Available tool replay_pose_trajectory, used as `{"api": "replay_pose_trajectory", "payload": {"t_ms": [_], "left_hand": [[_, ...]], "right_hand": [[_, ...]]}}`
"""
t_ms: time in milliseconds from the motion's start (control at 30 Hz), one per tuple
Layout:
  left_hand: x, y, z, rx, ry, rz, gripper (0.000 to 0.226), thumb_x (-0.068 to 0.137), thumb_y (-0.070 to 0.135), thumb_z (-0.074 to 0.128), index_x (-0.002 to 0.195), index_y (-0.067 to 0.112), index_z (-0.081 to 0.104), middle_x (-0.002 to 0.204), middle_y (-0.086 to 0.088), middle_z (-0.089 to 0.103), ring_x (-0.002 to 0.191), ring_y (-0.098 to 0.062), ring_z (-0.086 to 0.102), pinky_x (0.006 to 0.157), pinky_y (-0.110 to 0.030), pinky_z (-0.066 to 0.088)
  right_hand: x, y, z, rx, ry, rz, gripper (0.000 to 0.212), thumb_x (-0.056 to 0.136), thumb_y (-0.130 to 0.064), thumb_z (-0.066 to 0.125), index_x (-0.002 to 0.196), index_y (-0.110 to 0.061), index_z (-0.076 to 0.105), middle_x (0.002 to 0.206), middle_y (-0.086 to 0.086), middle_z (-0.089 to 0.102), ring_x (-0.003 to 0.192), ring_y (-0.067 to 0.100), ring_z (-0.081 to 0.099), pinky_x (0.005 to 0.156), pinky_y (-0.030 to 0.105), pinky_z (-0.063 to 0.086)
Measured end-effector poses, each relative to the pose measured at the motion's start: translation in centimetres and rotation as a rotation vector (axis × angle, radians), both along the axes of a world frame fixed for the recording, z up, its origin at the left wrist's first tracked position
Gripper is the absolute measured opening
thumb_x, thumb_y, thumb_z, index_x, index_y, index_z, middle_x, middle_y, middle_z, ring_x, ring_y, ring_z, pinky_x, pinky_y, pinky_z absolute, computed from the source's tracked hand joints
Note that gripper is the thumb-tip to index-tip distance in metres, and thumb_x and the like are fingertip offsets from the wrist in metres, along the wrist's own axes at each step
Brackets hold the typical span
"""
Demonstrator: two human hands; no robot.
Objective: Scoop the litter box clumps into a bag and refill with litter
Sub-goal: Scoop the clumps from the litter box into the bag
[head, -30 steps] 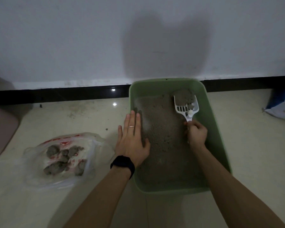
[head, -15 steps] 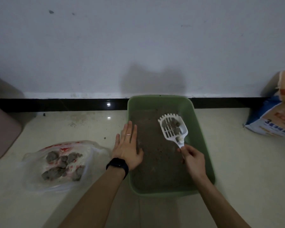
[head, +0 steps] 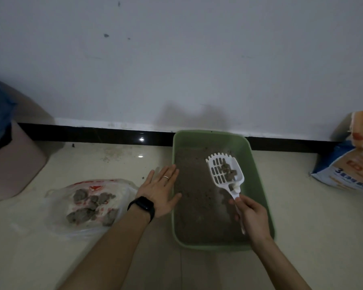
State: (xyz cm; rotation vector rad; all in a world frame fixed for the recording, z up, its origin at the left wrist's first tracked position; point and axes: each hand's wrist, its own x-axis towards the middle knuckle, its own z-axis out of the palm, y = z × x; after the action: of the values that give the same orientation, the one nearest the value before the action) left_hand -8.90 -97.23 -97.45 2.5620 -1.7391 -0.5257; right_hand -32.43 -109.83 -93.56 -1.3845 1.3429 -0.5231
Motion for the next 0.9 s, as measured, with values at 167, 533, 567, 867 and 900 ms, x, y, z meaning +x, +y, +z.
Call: {"api": "replay_pose_trajectory", "payload": {"t_ms": [167, 533, 567, 867, 900], "left_hand": [[5.9, 3.3, 1.8, 0.004, -0.006, 0.111, 0.072, 0.097, 0.061, 0.017, 0.154, 0.028, -0.015, 0.16, 0.009, -0.018, 0.148, -0.01, -0.012, 0.119, -0.039, -0.008], [14.5, 18.8, 1.4, 0.184, -0.05, 0.338, 0.077, 0.094, 0.058, 0.031, 0.156, 0.027, -0.004, 0.164, 0.004, -0.004, 0.15, -0.015, -0.002, 0.121, -0.041, 0.0], [14.6, 19.4, 1.3, 0.185, -0.047, 0.349, 0.078, 0.094, 0.058, 0.032, 0.156, 0.027, -0.004, 0.164, 0.004, -0.004, 0.15, -0.015, -0.002, 0.121, -0.041, 0.0], [14.2, 20.9, -1.1, 0.263, -0.066, 0.37, 0.086, 0.089, 0.053, 0.048, 0.156, 0.025, 0.002, 0.164, 0.001, -0.006, 0.15, -0.02, -0.002, 0.12, -0.049, -0.003], [14.2, 21.1, -1.3, 0.281, -0.073, 0.379, 0.088, 0.089, 0.054, 0.049, 0.156, 0.024, 0.0, 0.164, 0.001, -0.007, 0.15, -0.02, -0.003, 0.119, -0.049, -0.004]], "right_hand": [[1.4, 1.2, 2.4, -0.024, 0.002, 0.054, 0.02, 0.092, -0.017, 0.063, 0.078, -0.02, 0.077, 0.068, 0.009, 0.066, 0.061, 0.021, 0.05, 0.063, 0.034, 0.04], [10.4, 8.9, 2.7, -0.05, 0.095, 0.507, 0.019, 0.096, -0.016, 0.058, 0.086, -0.019, 0.074, 0.056, -0.004, 0.063, 0.049, 0.012, 0.048, 0.054, 0.03, 0.04], [11.5, 9.8, 2.4, -0.063, 0.109, 0.549, 0.02, 0.096, -0.017, 0.058, 0.086, -0.023, 0.073, 0.065, -0.006, 0.069, 0.049, 0.011, 0.05, 0.054, 0.03, 0.043], [18.3, 15.0, -1.3, -0.884, 0.687, 1.21, 0.049, 0.082, 0.0, 0.055, 0.129, -0.014, 0.054, 0.114, 0.008, 0.066, 0.085, 0.033, 0.063, 0.066, 0.038, 0.05], [18.4, 15.3, -1.3, -0.968, 0.729, 1.239, 0.054, 0.068, 0.005, 0.064, 0.12, -0.011, 0.059, 0.103, 0.01, 0.07, 0.072, 0.034, 0.062, 0.055, 0.039, 0.05]]}}
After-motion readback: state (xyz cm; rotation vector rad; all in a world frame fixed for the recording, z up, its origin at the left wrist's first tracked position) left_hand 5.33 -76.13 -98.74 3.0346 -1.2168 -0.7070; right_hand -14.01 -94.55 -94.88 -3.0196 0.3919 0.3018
